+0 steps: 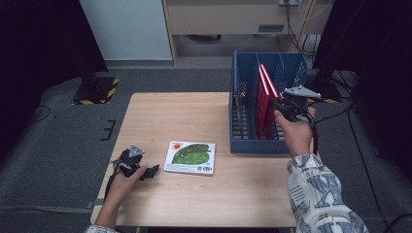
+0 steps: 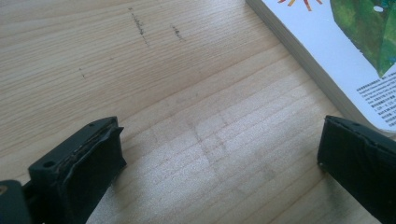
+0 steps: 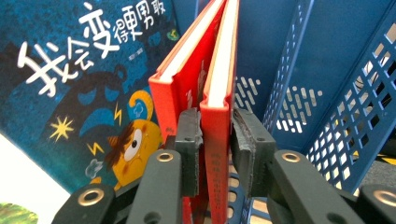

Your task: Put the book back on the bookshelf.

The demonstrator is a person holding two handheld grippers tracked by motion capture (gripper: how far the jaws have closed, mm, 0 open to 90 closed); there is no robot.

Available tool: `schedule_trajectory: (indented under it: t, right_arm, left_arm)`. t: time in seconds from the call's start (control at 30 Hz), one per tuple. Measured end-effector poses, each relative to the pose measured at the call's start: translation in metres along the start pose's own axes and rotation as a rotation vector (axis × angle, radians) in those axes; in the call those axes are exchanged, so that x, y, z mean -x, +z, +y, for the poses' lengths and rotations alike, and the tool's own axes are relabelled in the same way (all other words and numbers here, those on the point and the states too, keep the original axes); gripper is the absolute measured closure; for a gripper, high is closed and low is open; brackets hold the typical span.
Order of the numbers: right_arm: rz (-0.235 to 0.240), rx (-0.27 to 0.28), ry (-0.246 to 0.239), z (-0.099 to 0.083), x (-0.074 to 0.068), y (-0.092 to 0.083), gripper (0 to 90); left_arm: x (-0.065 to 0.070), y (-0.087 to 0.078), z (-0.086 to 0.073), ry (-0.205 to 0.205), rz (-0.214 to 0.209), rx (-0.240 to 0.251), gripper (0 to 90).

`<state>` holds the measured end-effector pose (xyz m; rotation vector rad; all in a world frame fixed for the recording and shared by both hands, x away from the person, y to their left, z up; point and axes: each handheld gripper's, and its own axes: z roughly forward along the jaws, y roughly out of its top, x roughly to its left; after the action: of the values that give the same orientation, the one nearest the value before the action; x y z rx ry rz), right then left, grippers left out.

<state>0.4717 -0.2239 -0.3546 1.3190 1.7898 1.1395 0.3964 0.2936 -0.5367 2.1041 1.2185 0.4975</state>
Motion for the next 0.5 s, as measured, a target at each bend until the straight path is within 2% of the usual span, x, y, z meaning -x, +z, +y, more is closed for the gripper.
schedule_trajectory:
  t: [0.5]
  right_arm:
    - [0.027,0.005,-0.005,-0.0033,-0.0059,-0.0053,75.6]
  left_arm:
    - [0.0005,-0.0001,-0.0001,-0.001,0.000,0.000,0.0]
